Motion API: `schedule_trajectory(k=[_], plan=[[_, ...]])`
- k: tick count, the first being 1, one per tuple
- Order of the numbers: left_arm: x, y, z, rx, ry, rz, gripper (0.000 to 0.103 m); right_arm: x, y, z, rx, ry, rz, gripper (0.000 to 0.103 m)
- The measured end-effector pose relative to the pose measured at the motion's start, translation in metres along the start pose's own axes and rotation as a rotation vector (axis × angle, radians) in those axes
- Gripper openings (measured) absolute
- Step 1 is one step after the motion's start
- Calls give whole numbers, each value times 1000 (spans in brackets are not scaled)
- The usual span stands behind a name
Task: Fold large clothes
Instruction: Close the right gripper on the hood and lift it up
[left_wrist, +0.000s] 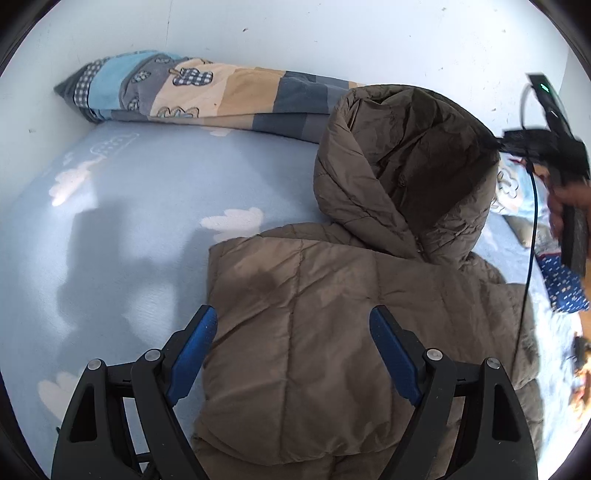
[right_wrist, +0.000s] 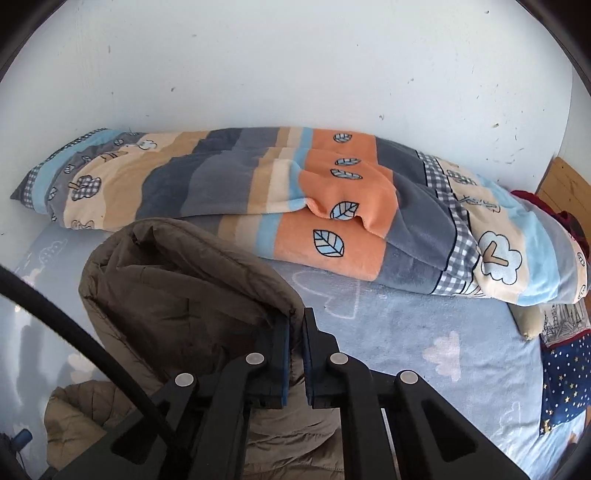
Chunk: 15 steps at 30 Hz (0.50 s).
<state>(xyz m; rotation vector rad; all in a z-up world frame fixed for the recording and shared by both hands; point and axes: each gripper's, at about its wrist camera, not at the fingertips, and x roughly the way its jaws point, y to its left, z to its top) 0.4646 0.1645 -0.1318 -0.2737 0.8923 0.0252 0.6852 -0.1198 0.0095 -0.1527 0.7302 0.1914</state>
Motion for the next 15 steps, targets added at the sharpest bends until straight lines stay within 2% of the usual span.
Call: schedule_trajectory(k=[4,9,10,13,15], plan=[[-8,-1,5,-73,-10,-109,84,-45,0,-31,-53,-67,37,6],[-17,-2,22,-212,-18,-340,84,-92,-11,-74,-44,-126,96,6],[-15,-1,27,-245,-16,-372,84,-98,-13,-80,-51,-131,94,6],[0,-1,50,-406,-10,-537,82,-110,-19,-98,-47,-138,101,6],[17,-8,61,-450,27,-575,79,-117,-22,-106,-40,-133,104,6]])
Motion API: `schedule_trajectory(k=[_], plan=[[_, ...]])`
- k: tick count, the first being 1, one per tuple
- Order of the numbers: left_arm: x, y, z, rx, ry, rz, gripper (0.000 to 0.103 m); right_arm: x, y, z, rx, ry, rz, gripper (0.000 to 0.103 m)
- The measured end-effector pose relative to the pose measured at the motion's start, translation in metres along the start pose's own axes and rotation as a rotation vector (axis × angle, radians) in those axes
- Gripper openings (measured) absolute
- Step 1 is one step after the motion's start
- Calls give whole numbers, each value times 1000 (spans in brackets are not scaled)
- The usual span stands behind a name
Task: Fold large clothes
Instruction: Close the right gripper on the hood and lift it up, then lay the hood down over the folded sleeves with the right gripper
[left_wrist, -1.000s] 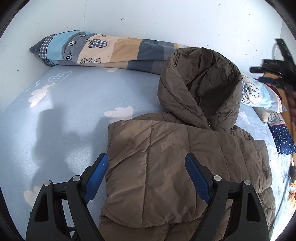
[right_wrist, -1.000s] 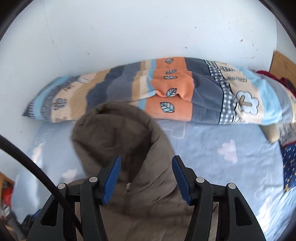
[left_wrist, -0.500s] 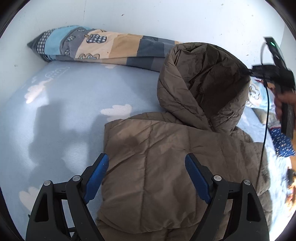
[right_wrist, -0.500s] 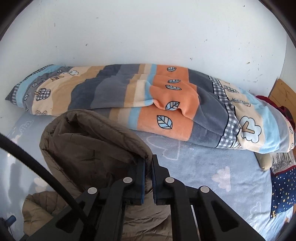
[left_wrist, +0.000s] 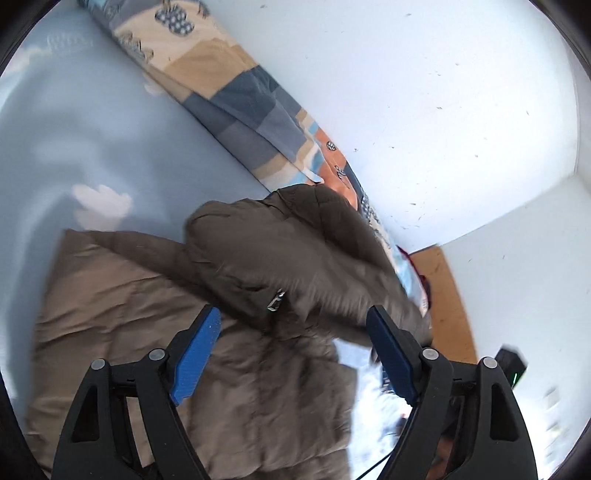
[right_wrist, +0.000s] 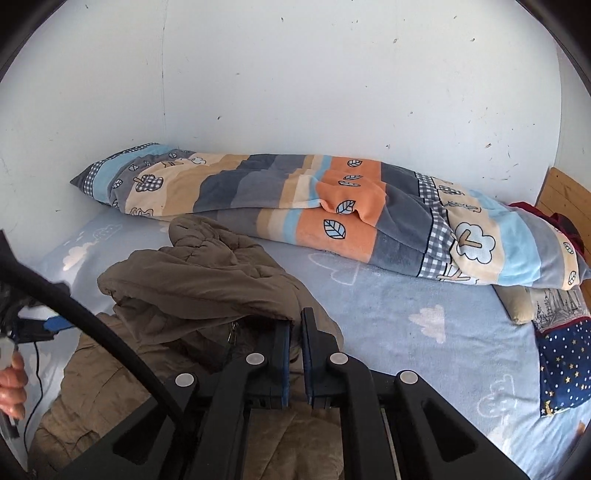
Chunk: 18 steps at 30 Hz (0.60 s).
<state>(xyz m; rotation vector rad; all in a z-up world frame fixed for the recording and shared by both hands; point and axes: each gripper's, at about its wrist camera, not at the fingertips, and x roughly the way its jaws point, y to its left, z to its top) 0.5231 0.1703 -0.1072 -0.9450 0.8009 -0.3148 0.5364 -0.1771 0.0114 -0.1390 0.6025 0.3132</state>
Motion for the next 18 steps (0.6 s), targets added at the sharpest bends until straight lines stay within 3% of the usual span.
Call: schedule_trajectory(k=[2,4,8,14,18], plan=[[22,-2,1,-21,48,17,67,-9,-2,-7,6,-1,18,6],[33,-4,-5,-36,65,1,63,-19,-2,-12,3,-8,22,6],[21,-12,-19,5,-3,11,37,-37,-2,-20,13,-17,45,6],[-20,-28,-50,129,-34,65,34,-71,7,-43,18,-33,56,6],[-40,-31,-83,198,-9,123,34,-85,21,-71,2,-34,-6,6]])
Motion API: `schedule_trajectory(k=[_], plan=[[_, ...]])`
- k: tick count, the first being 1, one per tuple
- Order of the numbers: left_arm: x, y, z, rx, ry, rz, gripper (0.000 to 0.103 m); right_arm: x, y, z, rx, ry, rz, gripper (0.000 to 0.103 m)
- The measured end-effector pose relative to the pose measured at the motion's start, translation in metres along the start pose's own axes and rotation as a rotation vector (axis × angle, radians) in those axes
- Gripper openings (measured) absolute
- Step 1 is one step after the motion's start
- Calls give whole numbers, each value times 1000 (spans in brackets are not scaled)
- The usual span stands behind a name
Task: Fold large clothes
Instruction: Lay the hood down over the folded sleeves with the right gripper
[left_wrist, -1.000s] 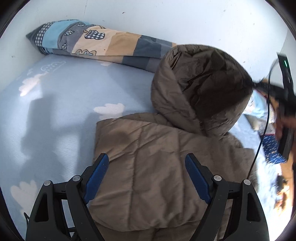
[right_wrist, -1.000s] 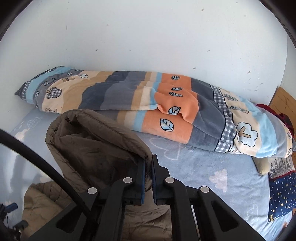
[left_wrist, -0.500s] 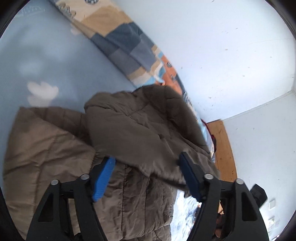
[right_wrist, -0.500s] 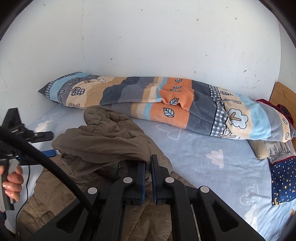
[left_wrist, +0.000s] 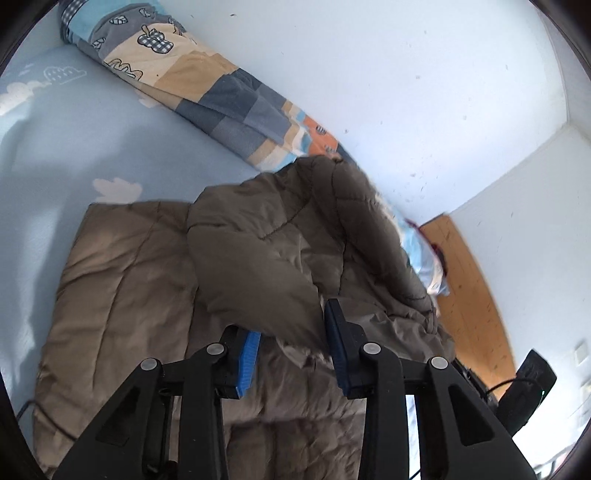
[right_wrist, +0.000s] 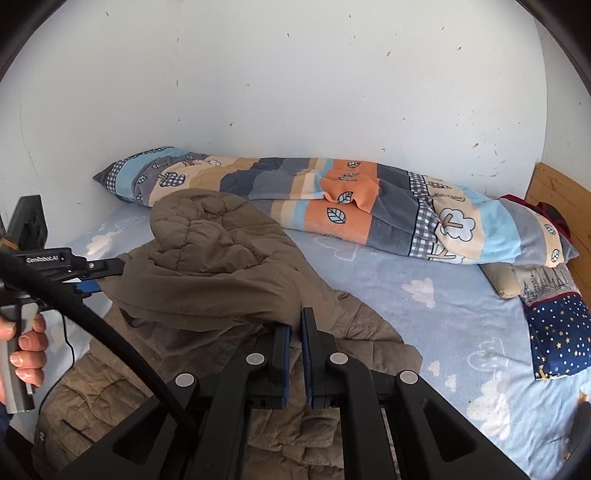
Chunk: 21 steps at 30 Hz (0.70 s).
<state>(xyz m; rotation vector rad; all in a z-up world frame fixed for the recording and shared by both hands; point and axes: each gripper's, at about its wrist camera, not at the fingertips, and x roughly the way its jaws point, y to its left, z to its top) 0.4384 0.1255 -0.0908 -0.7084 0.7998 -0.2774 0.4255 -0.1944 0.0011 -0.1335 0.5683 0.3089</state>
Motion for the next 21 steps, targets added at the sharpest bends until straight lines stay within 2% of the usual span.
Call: schedule_trajectory(k=[3,6,8,11,14,21], plan=[[-7,7,-36,56,44,72,34,7,6,-33,14,40,-49,6],[9,23,-63,62,97,134,34,28,10,-70,48,114,-69,6],[25,31,-74,90,118,186,34,47,14,-85,18,169,-93,6],[38,36,-83,126,143,216,33,69,12,-104,33,247,-94,6],[40,29,-84,188,138,247,34,79,11,-115,34,287,-83,6],[43,20,-82,221,152,261,43,78,6,-117,34,325,-69,7]])
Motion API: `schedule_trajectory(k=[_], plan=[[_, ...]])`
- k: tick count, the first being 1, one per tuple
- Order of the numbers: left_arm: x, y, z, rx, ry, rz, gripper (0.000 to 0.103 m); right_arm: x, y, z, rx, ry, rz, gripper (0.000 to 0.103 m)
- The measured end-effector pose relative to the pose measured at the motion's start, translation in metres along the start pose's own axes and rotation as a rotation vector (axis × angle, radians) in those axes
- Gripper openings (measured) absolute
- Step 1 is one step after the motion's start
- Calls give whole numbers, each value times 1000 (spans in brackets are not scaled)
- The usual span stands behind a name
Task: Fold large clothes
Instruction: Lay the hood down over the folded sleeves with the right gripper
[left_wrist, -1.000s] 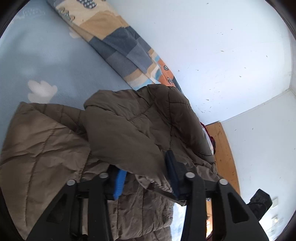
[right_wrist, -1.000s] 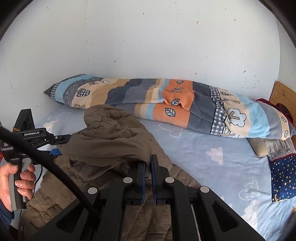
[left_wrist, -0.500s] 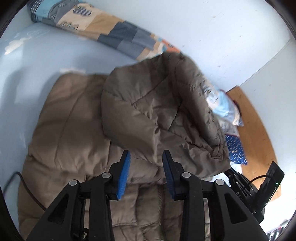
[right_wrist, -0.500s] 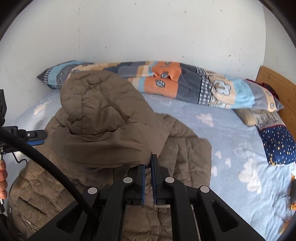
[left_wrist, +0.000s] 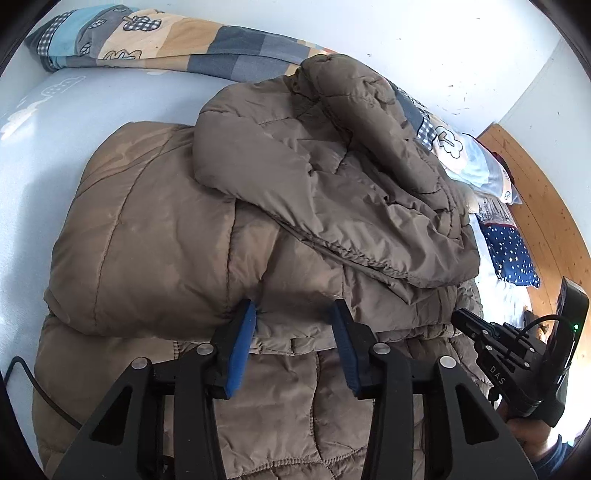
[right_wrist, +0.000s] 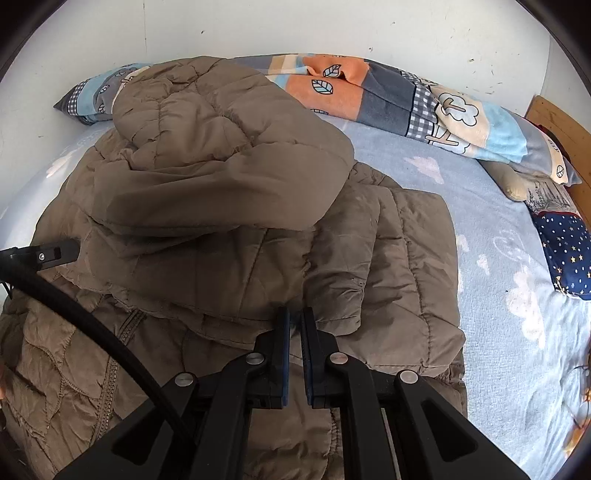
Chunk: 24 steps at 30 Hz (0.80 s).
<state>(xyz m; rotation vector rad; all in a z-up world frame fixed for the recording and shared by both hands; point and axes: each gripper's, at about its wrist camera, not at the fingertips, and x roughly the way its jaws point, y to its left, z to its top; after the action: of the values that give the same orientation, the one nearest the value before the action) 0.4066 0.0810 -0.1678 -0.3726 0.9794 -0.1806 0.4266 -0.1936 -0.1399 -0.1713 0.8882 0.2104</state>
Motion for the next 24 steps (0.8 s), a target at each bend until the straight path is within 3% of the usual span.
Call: schedule_trajectory(k=[2,4,6,8,12,14,16,20,24], plan=[[-2,-4,3,16,4,5,47,-1,-4,-1,16,31,25,10],[-9,-7,5,24,1,-2,52,-5,-9,-3,37,67,58,29],[-15,-11,8,33,-21,-4,53,-11,-16,-2,57,85,76,37],[-29,-17,10,65,-70,22,53,-23,-20,-2,70,78,99,37],[-65,-31,17,156,-251,110,57,-48,-30,3,90,17,98,37],[-74,-36,23,207,-345,164,66,-59,-37,8,114,-27,114,37],[-73,-38,31,237,-402,224,68,-69,-43,14,148,-88,137,37],[-45,-25,43,222,-348,270,68,-72,-50,27,272,-232,226,37],[-12,-18,43,250,-245,306,68,-35,-40,45,300,-225,251,37]])
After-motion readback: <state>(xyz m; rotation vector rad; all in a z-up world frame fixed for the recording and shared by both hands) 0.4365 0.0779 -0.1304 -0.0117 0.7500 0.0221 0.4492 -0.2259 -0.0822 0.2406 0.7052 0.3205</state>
